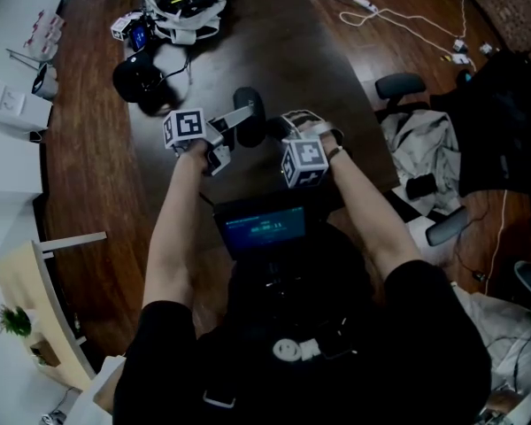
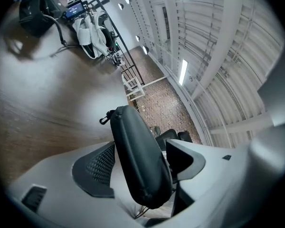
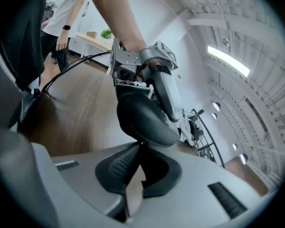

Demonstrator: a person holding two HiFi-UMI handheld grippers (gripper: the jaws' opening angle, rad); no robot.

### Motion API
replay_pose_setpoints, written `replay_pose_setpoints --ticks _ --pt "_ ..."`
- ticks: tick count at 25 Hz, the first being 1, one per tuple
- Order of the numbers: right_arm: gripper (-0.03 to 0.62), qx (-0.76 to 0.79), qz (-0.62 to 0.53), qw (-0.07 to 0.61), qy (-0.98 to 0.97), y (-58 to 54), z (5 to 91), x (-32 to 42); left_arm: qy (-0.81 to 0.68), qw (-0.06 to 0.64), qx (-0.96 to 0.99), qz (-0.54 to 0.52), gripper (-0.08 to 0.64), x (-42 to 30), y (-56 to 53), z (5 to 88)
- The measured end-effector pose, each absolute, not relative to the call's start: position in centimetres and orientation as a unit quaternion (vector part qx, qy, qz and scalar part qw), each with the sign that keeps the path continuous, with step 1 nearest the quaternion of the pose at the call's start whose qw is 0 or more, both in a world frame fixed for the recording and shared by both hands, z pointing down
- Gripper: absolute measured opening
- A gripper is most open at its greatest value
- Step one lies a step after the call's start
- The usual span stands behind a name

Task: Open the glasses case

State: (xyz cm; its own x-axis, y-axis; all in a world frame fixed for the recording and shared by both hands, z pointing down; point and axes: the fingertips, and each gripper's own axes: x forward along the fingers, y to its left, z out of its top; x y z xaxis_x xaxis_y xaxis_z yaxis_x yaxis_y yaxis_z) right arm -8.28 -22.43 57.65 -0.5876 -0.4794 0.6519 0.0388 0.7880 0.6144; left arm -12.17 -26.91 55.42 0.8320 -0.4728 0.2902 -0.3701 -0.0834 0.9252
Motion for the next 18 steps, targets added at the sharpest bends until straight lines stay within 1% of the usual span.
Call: replay_pose_setpoints --ticks 5,8,10,13,16,18 --pt "0.021 0.123 -0.351 0.422 -0.827 -22.2 56.8 -8.2 -0.262 0.626 0.733 -0.052 0.332 -11.9 -26.5 55.4" --pt "0.021 0.119 -0.360 0.422 -0.824 -22.1 56.8 -8.0 -0.258 0.617 0.743 -0.030 0.331 -11.3 -26.1 55.6" --pt "0.021 0.119 -0.357 0.425 -0.823 -22.1 57.2 -7.9 -0.261 0.614 0.745 -0.026 0.318 -11.2 -26.1 55.6" --pt "0.021 0.118 -0.338 0.431 -0.828 -22.0 57.5 -7.6 -0.258 0.612 0.747 -0.020 0.302 -11.0 -26.0 55.7" --pt "0.021 0.128 -0.291 0.439 -0.840 -22.4 58.0 -7.2 -0.257 0.604 0.755 -0.010 0.293 -10.7 -25.8 55.9" --pt "0.021 0.122 -0.257 0.462 -0.840 -22.3 58.8 -6.7 -0.265 0.593 0.760 0.004 0.290 -10.5 -25.8 56.3"
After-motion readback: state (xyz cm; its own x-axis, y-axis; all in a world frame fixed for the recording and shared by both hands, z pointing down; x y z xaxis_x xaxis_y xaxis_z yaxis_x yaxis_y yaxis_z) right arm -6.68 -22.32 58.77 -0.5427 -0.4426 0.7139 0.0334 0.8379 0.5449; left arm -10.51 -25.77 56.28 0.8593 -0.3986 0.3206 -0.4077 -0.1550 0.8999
